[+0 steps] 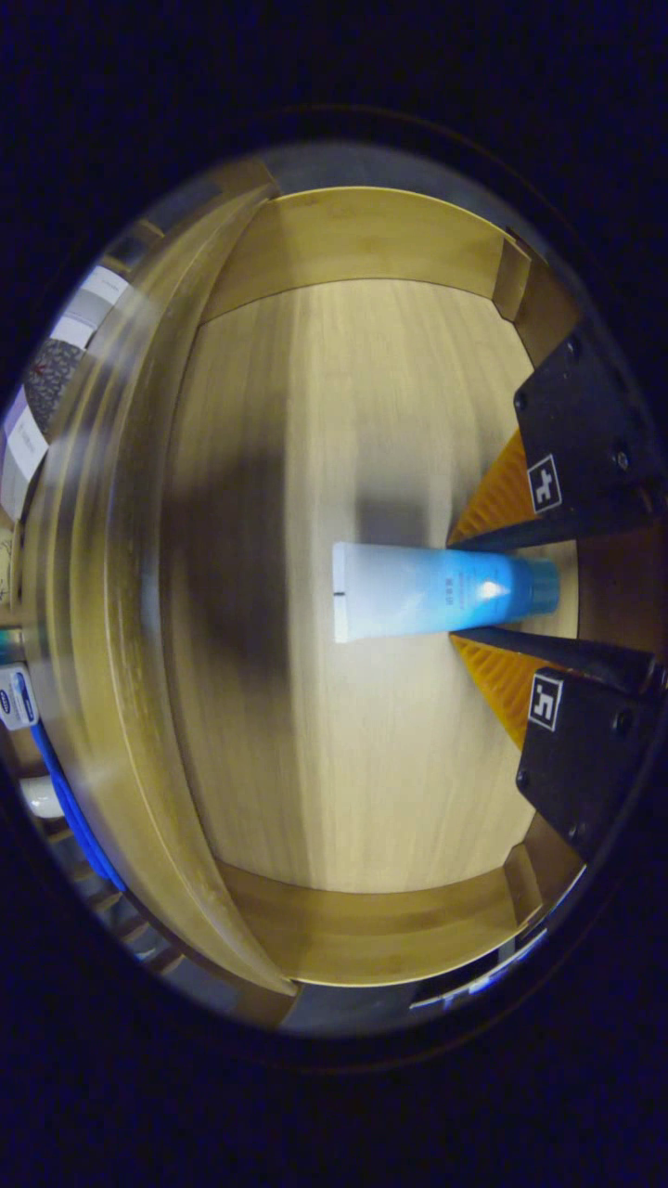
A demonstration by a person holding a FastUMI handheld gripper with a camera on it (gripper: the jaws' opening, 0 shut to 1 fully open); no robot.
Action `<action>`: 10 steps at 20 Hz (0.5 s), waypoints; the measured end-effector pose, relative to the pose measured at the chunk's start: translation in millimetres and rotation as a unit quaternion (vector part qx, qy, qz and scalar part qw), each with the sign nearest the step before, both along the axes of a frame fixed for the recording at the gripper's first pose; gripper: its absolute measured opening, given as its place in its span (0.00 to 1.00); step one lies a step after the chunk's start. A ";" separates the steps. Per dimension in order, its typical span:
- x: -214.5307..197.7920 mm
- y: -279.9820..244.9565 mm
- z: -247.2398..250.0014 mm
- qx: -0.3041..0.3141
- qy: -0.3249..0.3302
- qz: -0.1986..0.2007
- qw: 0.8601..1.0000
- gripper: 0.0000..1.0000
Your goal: Pull open the drawer, take out the items inside it, and place them on the countertop above the cabinet.
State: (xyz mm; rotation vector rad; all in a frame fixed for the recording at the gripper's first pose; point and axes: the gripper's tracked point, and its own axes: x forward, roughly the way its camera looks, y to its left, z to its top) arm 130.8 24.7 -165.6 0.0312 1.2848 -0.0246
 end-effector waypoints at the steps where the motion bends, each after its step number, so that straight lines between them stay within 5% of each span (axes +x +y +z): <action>1: 1.4 -0.1 2.4 0.001 -0.006 0.003 1.000 0.48; 10: -23.3 -2.0 62.2 0.007 -0.057 0.019 0.998 0.46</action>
